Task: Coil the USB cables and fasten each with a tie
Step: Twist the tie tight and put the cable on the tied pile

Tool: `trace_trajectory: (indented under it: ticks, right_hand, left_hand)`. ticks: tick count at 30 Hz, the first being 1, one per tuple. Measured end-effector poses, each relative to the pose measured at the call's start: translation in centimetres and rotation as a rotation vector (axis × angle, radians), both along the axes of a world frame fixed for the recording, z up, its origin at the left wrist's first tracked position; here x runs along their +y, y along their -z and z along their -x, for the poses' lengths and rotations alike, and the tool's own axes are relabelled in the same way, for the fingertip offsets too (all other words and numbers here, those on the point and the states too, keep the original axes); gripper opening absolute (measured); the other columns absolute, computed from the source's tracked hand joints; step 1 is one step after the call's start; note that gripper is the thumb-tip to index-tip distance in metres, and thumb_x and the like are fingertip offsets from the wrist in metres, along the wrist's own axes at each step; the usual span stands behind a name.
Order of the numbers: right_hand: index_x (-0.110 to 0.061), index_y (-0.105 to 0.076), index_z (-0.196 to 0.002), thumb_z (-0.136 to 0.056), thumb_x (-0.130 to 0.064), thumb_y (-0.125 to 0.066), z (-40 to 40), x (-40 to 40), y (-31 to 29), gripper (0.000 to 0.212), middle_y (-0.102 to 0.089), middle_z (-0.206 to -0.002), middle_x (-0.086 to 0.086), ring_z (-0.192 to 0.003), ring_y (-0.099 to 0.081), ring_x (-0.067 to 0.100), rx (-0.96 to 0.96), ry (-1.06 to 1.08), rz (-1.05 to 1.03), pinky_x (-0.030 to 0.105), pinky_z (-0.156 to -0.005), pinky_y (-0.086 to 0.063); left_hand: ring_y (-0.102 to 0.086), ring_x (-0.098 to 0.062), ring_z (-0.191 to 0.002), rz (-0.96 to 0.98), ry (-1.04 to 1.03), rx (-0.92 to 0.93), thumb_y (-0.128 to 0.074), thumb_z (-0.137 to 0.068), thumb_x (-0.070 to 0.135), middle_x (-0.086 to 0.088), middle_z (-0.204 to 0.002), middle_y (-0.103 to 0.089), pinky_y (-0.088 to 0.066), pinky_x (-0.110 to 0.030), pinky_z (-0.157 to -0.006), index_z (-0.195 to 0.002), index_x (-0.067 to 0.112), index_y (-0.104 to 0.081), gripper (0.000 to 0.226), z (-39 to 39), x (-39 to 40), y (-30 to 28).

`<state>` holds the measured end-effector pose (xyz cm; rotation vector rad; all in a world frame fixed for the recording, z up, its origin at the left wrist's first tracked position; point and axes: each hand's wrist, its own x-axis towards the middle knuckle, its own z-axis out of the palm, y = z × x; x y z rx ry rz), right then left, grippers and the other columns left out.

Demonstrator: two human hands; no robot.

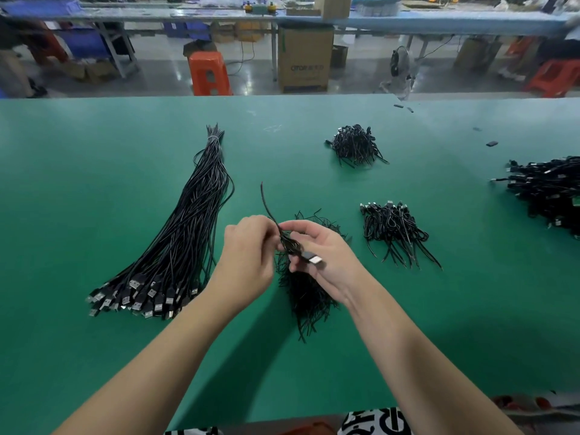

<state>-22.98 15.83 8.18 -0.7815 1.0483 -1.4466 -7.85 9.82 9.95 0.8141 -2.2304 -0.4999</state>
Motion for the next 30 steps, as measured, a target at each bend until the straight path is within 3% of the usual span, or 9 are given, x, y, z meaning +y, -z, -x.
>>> trace_trajectory:
  ticks: [2, 5, 9, 11, 13, 17, 23, 26, 30]
  right_hand:
    - [-0.013, -0.07, -0.111, -0.096, 0.003, -0.058, 0.1, 0.1, -0.1, 0.025, -0.072, -0.085, -0.001, -0.065, -0.064, 0.009, 0.081, 0.005, 0.059, 0.026, -0.064, -0.057]
    - [-0.018, -0.07, -0.109, -0.088, 0.007, -0.068, -0.1, 0.2, -0.2, 0.033, -0.071, -0.089, -0.004, -0.076, -0.065, 0.011, 0.272, 0.031, 0.107, 0.025, -0.069, -0.057]
    - [-0.027, -0.075, -0.098, -0.084, 0.0, -0.077, -0.5, 0.1, -0.2, 0.03, -0.071, -0.089, 0.002, -0.072, -0.061, 0.012, 0.447, 0.119, 0.087, 0.022, -0.067, -0.053]
    - [-0.03, -0.077, -0.092, -0.087, -0.011, -0.077, -0.6, 0.0, -0.2, 0.02, -0.067, -0.088, 0.004, -0.06, -0.057, 0.007, 0.533, 0.215, 0.068, 0.017, -0.062, -0.048]
    - [-0.03, -0.076, -0.081, -0.092, -0.021, -0.072, -0.6, 0.1, -0.2, 0.015, -0.062, -0.078, 0.001, -0.05, -0.052, 0.01, 0.529, 0.241, 0.023, 0.019, -0.059, -0.044]
    - [-0.026, -0.075, -0.074, -0.1, -0.032, -0.061, -1.0, 0.4, -0.4, 0.03, -0.05, -0.054, -0.002, -0.045, -0.04, 0.013, 0.325, 0.143, -0.038, 0.024, -0.044, -0.036]
    - [-0.022, -0.073, -0.063, -0.101, -0.031, -0.057, -0.8, 0.7, -1.0, 0.042, -0.053, -0.051, -0.007, -0.04, -0.035, 0.006, 0.123, 0.012, -0.101, 0.02, -0.039, -0.034]
    - [-0.019, -0.072, -0.064, -0.103, -0.03, -0.055, -0.7, 0.6, -1.2, 0.043, -0.059, -0.056, -0.005, -0.042, -0.04, 0.008, 0.099, -0.043, -0.118, 0.021, -0.04, -0.038]
    - [-0.005, -0.07, -0.1, -0.1, -0.042, -0.052, -0.6, 0.4, -1.2, 0.041, -0.067, -0.083, 0.007, -0.06, -0.051, 0.016, -0.02, -0.089, -0.109, 0.03, -0.052, -0.048]
  left_hand:
    - [-0.049, -0.004, -0.065, -0.285, -0.076, 0.092, -0.055, -0.098, 0.009, 0.011, -0.07, -0.055, -0.036, -0.016, -0.062, -0.081, 0.022, -0.054, 0.021, 0.2, -0.4, -0.1]
    - [-0.041, -0.008, -0.06, -0.642, -0.11, 0.205, -0.057, -0.098, 0.013, 0.005, -0.069, -0.053, -0.034, -0.026, -0.059, -0.08, 0.02, -0.059, 0.02, 0.6, -0.8, 0.4]
    - [-0.041, -0.014, -0.064, -0.737, -0.093, 0.26, -0.057, -0.099, 0.012, 0.0, -0.07, -0.053, -0.034, -0.029, -0.061, -0.082, 0.016, -0.06, 0.018, 0.9, -0.6, 0.6]
    - [-0.043, -0.009, -0.063, -0.584, -0.097, 0.187, -0.057, -0.098, 0.011, 0.004, -0.069, -0.053, -0.036, -0.025, -0.062, -0.081, 0.018, -0.057, 0.018, 0.8, -0.3, 0.4]
    - [-0.045, -0.006, -0.065, -0.298, -0.112, 0.076, -0.057, -0.096, 0.006, 0.007, -0.071, -0.054, -0.033, -0.02, -0.061, -0.082, 0.018, -0.053, 0.019, 0.8, 0.2, 0.0]
    - [-0.051, -0.028, -0.079, 0.09, -0.085, -0.022, -0.052, -0.09, -0.003, -0.004, -0.082, -0.056, -0.03, -0.037, -0.073, -0.087, 0.008, -0.057, 0.013, 1.1, 0.8, -0.1]
    - [-0.048, -0.029, -0.077, 0.571, 0.029, -0.104, -0.053, -0.074, -0.01, -0.006, -0.084, -0.057, -0.029, -0.036, -0.076, -0.095, 0.011, -0.056, 0.03, 0.3, -0.1, 0.6]
    - [-0.05, -0.028, -0.08, 0.637, 0.063, -0.128, -0.053, -0.074, -0.01, -0.006, -0.088, -0.058, -0.031, -0.037, -0.077, -0.101, 0.014, -0.053, 0.036, 0.0, -0.6, 0.7]
    - [-0.051, -0.03, -0.077, 0.541, 0.0, -0.097, -0.058, -0.076, -0.012, -0.006, -0.084, -0.058, -0.032, -0.037, -0.076, -0.09, 0.008, -0.063, 0.024, 0.0, -0.8, 0.6]
